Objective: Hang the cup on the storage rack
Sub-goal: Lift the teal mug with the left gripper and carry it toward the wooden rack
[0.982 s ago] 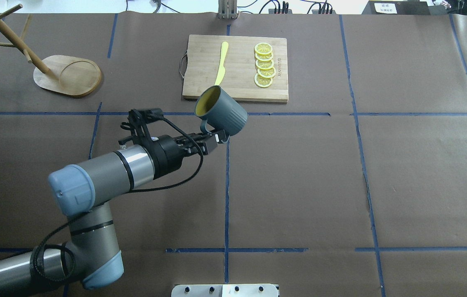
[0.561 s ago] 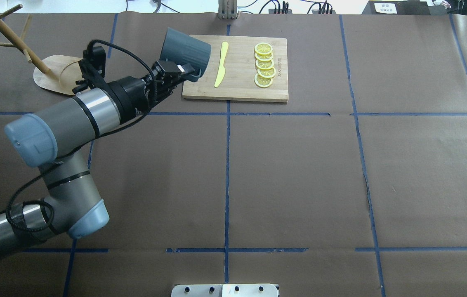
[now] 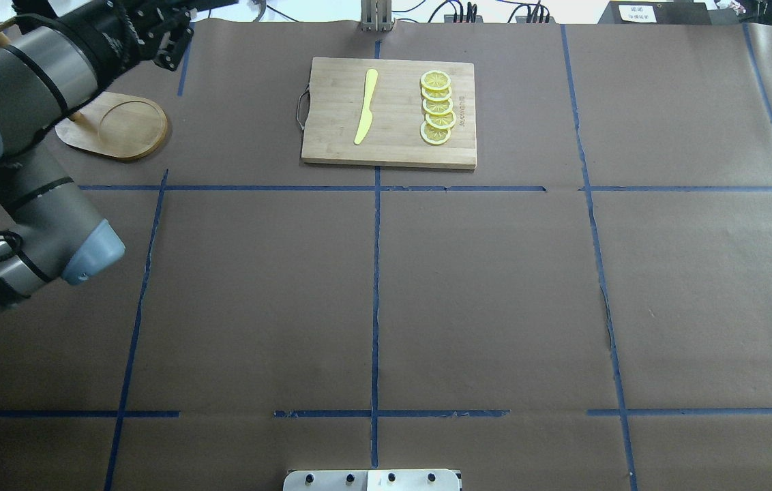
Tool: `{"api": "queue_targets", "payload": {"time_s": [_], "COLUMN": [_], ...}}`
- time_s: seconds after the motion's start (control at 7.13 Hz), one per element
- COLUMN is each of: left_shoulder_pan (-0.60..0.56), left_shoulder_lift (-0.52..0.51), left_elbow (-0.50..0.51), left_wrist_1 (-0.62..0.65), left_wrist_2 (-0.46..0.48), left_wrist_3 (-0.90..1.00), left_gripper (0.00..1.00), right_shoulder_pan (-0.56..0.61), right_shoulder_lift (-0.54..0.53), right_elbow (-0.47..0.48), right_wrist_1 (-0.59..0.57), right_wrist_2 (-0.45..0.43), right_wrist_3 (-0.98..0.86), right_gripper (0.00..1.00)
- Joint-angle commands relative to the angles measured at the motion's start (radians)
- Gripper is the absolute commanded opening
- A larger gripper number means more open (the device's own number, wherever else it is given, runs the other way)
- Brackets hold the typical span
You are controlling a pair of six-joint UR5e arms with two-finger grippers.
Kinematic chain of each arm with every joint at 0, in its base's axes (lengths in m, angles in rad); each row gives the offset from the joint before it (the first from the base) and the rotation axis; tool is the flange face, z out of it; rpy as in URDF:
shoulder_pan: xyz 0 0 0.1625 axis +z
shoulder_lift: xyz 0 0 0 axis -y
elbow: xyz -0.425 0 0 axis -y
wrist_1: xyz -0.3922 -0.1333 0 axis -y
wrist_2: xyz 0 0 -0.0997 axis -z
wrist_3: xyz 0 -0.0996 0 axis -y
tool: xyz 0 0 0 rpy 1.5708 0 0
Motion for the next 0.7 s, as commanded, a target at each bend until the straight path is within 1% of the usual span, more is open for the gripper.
{"api": "queue_targets", "payload": {"time_s": [0.0,0.28,0.56], "left_shoulder_pan": [-0.112,-0.158,-0.161], "left_shoulder_lift": [0.002,0.008,0.029], "left_elbow": [0.236,0.332,0.436], "left_wrist_1": [-0.252,-0.342,-0.509], "left_wrist_2": [0.000,0.000,0.000], "left_wrist_3": [-0.206,-0.334,-0.341], "left_gripper": [0.00,0.00,0.01], "right_shoulder_pan": [0.000,0.000,0.000], "right_shoulder_lift": [0.000,0.000,0.000], "right_elbow": [0.002,0.003,0.005], "right_wrist_1": [0.001,0.001,0.001], "right_wrist_2": [0.000,0.000,0.000], "right_wrist_3": [-0.001,-0.001,-0.001], "right_gripper": [1.00,1.00,1.00]}}
